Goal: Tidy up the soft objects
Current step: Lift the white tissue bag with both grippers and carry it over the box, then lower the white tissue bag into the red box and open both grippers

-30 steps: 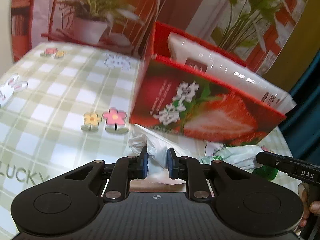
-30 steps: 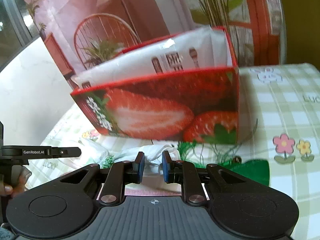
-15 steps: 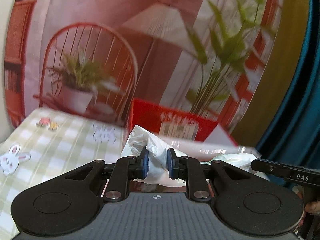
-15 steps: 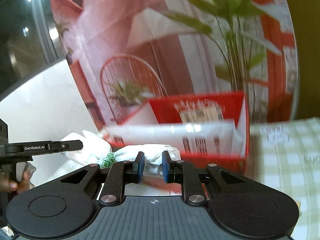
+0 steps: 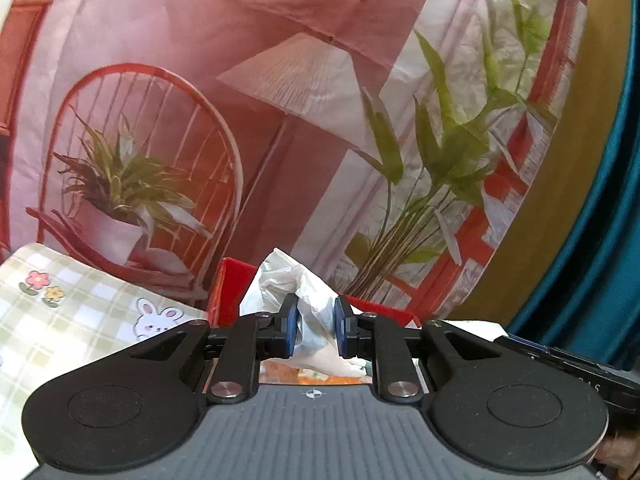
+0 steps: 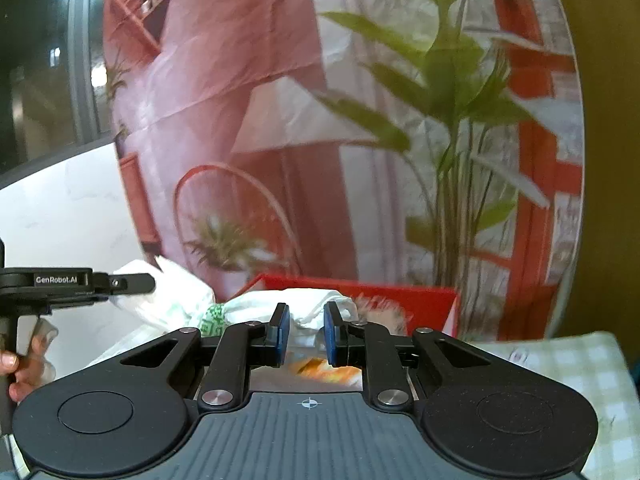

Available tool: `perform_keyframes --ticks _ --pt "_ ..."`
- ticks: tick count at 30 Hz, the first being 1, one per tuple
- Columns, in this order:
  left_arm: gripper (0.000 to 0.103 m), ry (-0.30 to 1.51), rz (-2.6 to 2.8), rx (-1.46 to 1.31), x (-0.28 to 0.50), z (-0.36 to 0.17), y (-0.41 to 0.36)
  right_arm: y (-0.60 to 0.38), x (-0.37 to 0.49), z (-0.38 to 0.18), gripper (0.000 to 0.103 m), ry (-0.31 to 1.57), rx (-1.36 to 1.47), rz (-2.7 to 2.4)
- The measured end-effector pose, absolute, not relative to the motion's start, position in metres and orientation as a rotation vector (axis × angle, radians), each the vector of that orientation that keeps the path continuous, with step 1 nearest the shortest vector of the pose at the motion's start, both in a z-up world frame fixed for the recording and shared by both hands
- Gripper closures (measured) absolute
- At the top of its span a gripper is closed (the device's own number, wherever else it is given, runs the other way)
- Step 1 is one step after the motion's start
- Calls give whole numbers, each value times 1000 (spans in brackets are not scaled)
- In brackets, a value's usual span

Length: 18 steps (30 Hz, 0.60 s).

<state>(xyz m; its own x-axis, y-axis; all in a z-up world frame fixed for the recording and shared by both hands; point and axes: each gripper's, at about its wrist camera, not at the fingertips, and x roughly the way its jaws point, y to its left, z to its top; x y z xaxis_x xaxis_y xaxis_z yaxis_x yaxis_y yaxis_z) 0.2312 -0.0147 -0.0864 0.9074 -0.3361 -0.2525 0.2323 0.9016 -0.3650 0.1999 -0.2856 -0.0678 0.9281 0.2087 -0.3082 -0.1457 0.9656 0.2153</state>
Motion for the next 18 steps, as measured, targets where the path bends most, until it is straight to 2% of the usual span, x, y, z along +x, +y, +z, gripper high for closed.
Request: perform_keyframes --ticks 5,12,14,15,17,18 --pt "83 389 -286 -303 263 -99 -26 -292 226 -73 86 352 175 127" --pt "81 454 -289 -250 273 -115 -25 -289 249 -105 86 466 170 75" --pt "74 455 -295 -234 273 -113 -24 -289 250 -112 83 484 183 59" --pt "65 457 -300 -224 272 -112 -24 -289 249 -114 80 491 187 53" --pt "52 458 -300 -207 271 -108 -26 -290 248 -114 76 498 184 36" --pt "51 454 -301 -200 269 -105 -28 -290 246 -114 74 497 182 32"
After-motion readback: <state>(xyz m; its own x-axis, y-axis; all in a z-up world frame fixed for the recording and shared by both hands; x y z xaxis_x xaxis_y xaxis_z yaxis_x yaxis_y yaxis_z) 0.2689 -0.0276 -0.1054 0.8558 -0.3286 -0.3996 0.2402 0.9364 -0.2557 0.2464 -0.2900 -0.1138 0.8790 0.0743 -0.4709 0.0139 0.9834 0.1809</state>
